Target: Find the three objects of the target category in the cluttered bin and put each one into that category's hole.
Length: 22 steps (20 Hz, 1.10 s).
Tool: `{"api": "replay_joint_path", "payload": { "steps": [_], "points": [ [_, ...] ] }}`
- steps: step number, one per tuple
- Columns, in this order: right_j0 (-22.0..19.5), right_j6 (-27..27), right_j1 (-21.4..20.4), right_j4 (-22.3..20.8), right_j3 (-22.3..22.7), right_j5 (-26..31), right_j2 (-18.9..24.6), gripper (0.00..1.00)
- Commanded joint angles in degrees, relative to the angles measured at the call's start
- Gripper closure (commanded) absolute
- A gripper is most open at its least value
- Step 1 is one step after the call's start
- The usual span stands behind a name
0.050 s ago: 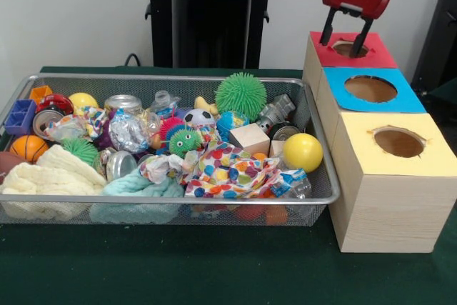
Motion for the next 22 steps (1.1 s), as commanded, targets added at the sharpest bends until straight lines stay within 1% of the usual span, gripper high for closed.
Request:
{"api": "replay_joint_path", "payload": {
  "steps": [1,5,8,10,13,16,22],
  "points": [
    [-2.03,2.46,-4.85,-2.28,-2.92,10.83,3.91,0.00],
    [-2.53,2.03,-6.39,-2.51,-2.99,12.85,4.00,0.00],
    [-2.64,1.98,-7.99,-2.95,-3.86,15.91,3.14,0.00],
    [-3.38,0.76,-8.99,-3.75,-4.21,17.51,2.80,0.00],
    [-5.52,-2.67,-9.89,-6.02,-5.10,18.23,2.45,0.00],
    [-9.32,-7.39,-10.84,-8.64,-6.47,19.04,3.36,0.00],
    [-21.56,-18.65,-12.53,-11.58,-6.73,19.71,12.16,0.00]
  ]
}}
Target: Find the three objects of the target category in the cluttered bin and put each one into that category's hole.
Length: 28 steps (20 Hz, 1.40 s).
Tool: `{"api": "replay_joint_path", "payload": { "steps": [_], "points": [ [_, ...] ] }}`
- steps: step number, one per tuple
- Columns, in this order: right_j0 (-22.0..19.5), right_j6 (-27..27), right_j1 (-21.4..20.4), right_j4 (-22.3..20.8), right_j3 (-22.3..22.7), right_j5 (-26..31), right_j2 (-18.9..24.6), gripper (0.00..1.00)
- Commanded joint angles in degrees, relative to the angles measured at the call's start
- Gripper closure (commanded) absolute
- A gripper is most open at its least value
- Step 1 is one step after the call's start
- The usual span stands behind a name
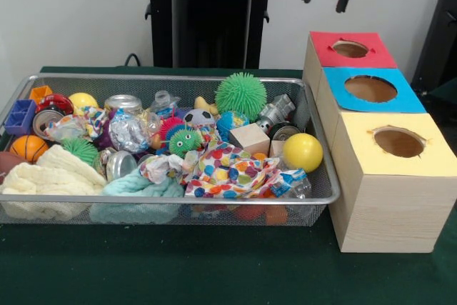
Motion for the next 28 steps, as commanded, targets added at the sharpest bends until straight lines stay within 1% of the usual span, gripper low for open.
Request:
{"api": "replay_joint_path", "payload": {
  "steps": [1,4,9,12,15,19,21,24,28],
  "points": [
    [-12.38,-19.78,-2.11,-5.75,-3.54,5.40,11.47,0.00],
    [-17.89,-23.41,-2.23,-7.05,-3.90,5.48,16.30,0.00],
    [-24.41,-27.45,-2.50,-9.60,-6.03,9.42,22.82,0.00],
    [-27.65,-29.02,-3.34,-10.91,-4.73,9.24,25.41,0.00],
    [-31.06,-29.68,-2.83,-12.61,-2.57,6.72,27.94,0.00],
    [-35.67,-29.34,-0.17,-15.72,1.65,-1.22,31.51,0.00],
    [-37.72,-28.61,1.34,-17.25,3.10,-3.68,33.03,0.00],
    [-40.21,-27.38,3.08,-19.61,4.14,-5.74,34.87,0.00],
    [-42.90,-26.79,4.84,-22.39,3.52,-5.73,37.43,0.00]
  ]
}}
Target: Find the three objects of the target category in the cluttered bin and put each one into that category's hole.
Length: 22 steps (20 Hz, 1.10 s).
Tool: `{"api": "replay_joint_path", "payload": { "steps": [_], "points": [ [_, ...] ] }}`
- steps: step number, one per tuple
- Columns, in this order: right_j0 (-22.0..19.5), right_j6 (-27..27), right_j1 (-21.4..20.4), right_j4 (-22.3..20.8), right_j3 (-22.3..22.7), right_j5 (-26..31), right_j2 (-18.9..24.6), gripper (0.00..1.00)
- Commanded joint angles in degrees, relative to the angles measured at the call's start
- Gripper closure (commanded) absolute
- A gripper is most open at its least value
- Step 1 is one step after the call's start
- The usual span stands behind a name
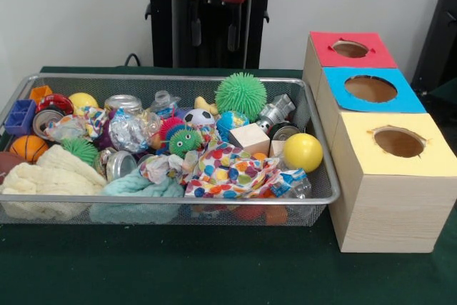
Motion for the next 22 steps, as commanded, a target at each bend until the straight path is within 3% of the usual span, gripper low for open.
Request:
{"api": "replay_joint_path", "payload": {
  "steps": [1,10,22],
  "points": [
    [-4.68,-14.71,5.35,-7.57,4.57,-3.62,10.45,0.00],
    [-7.37,-10.17,10.75,-14.81,2.78,-6.52,12.73,0.00],
    [-7.96,-5.89,11.63,-19.80,2.75,-7.22,12.59,0.00]
  ]
}}
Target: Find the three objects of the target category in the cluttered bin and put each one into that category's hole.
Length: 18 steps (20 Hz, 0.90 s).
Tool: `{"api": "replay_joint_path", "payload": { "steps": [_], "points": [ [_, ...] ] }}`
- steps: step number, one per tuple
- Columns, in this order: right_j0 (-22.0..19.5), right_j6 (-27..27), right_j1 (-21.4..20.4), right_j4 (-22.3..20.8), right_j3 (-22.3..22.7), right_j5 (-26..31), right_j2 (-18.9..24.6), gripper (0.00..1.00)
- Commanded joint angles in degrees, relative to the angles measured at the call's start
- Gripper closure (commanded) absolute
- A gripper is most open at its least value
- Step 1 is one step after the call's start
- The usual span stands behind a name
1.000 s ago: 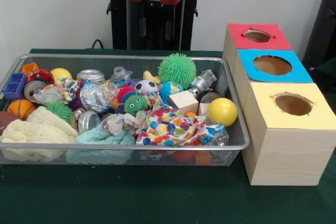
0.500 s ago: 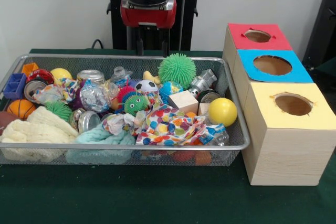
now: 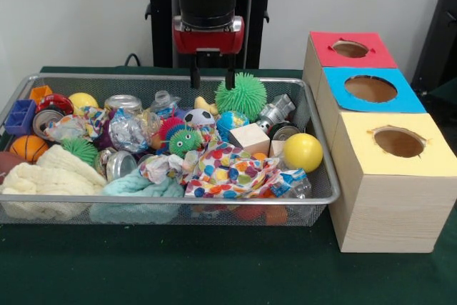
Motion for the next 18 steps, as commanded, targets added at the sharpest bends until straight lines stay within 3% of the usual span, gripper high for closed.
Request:
{"api": "replay_joint_path", "payload": {
  "steps": [1,10,18],
  "points": [
    [-1.93,-6.02,1.22,-4.43,1.30,-2.29,4.60,0.00],
    [-4.21,-5.92,1.84,-7.33,2.38,-2.60,4.01,0.00],
    [-4.95,-4.10,4.87,-8.96,3.02,-3.01,3.70,0.00]
  ]
}}
